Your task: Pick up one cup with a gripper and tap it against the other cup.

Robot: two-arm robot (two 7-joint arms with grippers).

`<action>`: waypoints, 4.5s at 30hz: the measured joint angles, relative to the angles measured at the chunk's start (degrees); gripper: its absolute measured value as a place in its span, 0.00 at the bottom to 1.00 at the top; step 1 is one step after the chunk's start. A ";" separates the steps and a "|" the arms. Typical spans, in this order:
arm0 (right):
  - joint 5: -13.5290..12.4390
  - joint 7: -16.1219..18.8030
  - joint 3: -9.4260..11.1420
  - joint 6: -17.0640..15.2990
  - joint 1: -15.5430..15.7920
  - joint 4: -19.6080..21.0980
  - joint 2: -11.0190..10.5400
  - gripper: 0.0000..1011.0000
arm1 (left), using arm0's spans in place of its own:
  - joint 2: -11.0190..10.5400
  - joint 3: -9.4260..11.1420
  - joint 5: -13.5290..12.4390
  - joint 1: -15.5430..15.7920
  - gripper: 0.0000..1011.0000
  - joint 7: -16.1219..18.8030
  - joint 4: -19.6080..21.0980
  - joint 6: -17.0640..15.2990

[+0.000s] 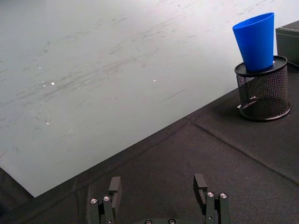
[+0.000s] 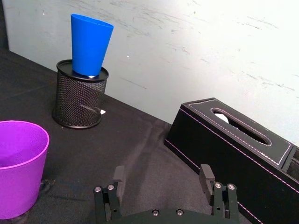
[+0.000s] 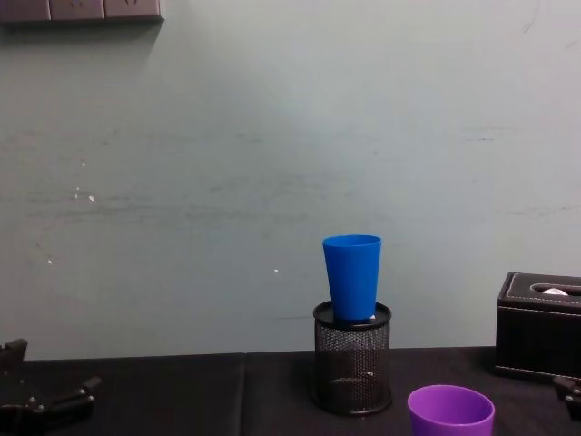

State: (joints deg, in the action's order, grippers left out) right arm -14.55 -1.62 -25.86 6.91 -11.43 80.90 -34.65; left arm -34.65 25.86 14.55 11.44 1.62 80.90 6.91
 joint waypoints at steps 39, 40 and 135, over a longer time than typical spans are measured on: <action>-1.92 6.38 3.88 -1.45 7.36 6.34 0.42 0.99 | 0.00 0.00 0.00 0.00 1.00 0.00 0.00 0.00; -1.92 6.62 3.89 -1.36 7.47 6.40 0.46 0.99 | 0.00 0.00 0.00 0.00 1.00 0.00 0.01 0.00; 1.52 25.11 7.34 3.41 0.35 -7.53 16.95 0.99 | 0.00 0.00 0.00 0.00 1.00 0.00 0.00 0.00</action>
State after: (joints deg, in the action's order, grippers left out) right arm -13.03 23.49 -18.53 10.31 -11.09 73.37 -17.70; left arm -34.64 25.86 14.55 11.43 1.62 80.90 6.91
